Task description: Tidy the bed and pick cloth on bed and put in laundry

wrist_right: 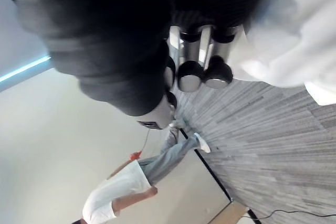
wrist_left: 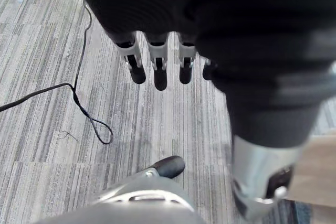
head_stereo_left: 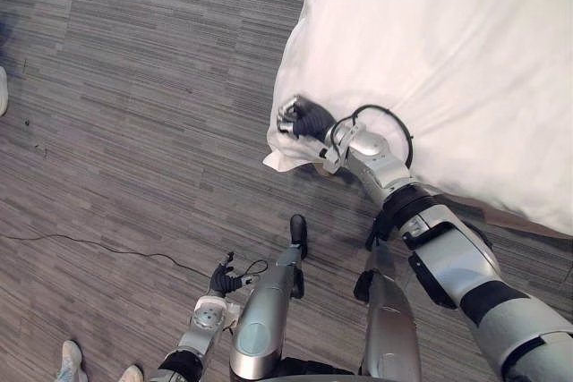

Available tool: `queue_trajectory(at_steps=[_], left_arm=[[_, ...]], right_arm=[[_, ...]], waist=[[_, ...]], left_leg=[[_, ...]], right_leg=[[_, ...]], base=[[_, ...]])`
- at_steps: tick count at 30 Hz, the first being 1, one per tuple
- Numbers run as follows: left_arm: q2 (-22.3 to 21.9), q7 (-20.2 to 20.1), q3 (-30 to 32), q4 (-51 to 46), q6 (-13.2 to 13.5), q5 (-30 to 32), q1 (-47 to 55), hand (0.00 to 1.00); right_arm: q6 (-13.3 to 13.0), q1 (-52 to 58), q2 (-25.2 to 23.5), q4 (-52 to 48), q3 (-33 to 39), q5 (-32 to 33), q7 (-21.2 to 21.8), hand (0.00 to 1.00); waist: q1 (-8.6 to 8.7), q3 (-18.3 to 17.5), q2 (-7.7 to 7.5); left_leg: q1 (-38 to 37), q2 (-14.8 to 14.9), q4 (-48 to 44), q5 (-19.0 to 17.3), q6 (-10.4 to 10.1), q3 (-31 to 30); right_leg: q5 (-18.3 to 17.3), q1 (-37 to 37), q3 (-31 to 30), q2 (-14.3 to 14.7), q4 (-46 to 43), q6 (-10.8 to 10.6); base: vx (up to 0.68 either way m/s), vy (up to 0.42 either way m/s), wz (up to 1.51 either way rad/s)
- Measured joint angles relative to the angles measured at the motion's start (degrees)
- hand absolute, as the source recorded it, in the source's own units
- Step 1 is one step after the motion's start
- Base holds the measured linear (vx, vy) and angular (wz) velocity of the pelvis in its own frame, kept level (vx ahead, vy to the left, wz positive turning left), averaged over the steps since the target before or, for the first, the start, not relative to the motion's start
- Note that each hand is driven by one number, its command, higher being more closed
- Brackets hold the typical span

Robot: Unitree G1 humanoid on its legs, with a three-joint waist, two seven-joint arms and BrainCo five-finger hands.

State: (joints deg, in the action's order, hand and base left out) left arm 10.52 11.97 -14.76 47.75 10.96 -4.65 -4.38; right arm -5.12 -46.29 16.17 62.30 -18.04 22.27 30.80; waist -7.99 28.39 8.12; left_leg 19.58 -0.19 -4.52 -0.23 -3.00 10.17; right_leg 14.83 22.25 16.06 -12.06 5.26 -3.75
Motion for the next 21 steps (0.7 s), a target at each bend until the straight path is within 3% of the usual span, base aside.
queue_trajectory(at_steps=[2,4,6,9,12,16,21], left_arm=[[-0.01,-0.32,2.39,-0.5,0.02,0.05,1.43,0.0],[0.17,-1.22,4.33,-0.24,-0.22,0.18,2.8,0.0],[1.06,-2.34,5.32,0.52,-0.91,1.4,4.08,0.0],[1.72,-3.24,6.63,5.11,-2.36,4.43,4.91,0.0],[1.81,-3.22,7.08,7.72,-3.62,5.99,5.6,0.0],[0.58,-3.17,7.4,9.38,-4.67,8.06,5.98,0.0],[-0.33,-3.17,7.67,9.78,-4.97,8.53,6.09,0.0]], right_arm=[[-0.61,5.89,1.74,-3.2,-0.21,-0.05,2.54,1.0],[-2.03,13.72,2.21,-13.97,-1.6,0.27,4.28,1.0],[-2.37,21.35,1.59,-27.7,-8.13,0.53,4.63,1.0],[-3.13,32.64,-2.29,-42.69,-17.57,1.45,3.5,1.0],[-5.08,35.79,-3.53,-52.88,-18.79,4.26,0.45,1.0],[-6.73,32.31,-5.56,-61.58,-12.08,14.29,-5.57,1.0],[-7.29,25.91,-7.81,-57.09,-0.96,22.53,-11.95,1.0]], waist=[[1.8,0.66,-0.91],[3.51,0.64,-2.14],[4.6,-1.0,-4.45],[5.07,-8.46,-8.61],[5.1,-14.09,-10.82],[5.58,-18.03,-11.25],[5.6,-18.92,-10.6]], left_leg=[[-2.15,-0.31,-0.08,-0.45,0.33,0.2],[-5.09,-0.16,-0.03,-1.4,0.23,0.85],[-8.52,0.63,0.28,-2.66,-0.06,3.21],[-14.51,3.08,1.45,-4.34,-1.48,5.16],[-19.1,5.02,2.78,-5.15,-2.75,5.57],[-23.95,6.17,4.31,-5.62,-3.57,7.33],[-24.76,6.2,4.4,-5.63,-3.68,8.02]], right_leg=[[-0.32,-2.14,-0.2,-0.31,-0.01,-0.6],[-0.57,-4.56,-0.71,-0.13,-0.01,-0.94],[-1.38,-6.48,-2.05,0.65,0.02,-1.78],[-3.85,-11.08,-2.85,3.11,0.07,-0.95],[-5.53,-14.82,-2.64,5.08,0.42,-0.63],[-5.98,-18.08,-2.71,6.58,0.43,-0.28],[-5.96,-18.47,-2.83,6.68,0.43,-0.25]], base=[[0.07,0.074,-0.07],[0.1,0.04,-0.28],[0.11,-0.001,-0.56],[0.2,-0.064,-0.42],[0.18,-0.077,-0.15],[0.09,-0.027,-0.2],[0.0,0.005,-0.08]])
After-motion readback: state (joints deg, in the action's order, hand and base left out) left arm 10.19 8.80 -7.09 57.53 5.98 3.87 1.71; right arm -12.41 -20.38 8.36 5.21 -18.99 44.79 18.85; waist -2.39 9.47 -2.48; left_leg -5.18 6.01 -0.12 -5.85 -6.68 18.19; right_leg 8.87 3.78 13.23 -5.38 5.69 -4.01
